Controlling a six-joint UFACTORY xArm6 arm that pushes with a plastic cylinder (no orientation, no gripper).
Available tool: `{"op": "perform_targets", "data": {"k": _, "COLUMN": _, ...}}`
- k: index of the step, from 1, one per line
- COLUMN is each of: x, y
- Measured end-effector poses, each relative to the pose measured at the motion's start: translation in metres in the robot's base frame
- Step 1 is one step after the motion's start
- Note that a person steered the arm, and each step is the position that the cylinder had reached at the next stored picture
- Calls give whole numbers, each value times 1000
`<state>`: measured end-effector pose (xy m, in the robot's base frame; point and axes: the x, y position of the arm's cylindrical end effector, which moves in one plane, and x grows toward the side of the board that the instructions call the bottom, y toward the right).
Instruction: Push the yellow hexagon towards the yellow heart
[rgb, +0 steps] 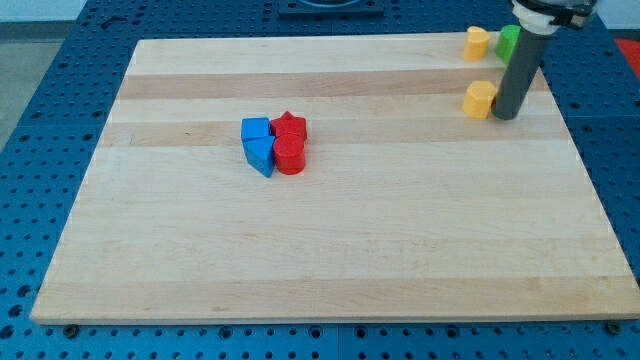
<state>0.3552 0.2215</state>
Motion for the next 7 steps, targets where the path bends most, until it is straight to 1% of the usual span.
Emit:
{"op": "perform_targets", "data": {"k": 1, "x": -18, "y": 0}}
{"op": "perform_targets", "data": {"k": 2, "x": -8, "y": -2}}
{"op": "perform_targets", "data": {"k": 3, "x": 39, "y": -23}}
{"op": "perform_targets", "data": {"k": 4, "x": 53, "y": -43}}
{"op": "perform_targets", "data": {"k": 7, "x": -25, "y": -37}}
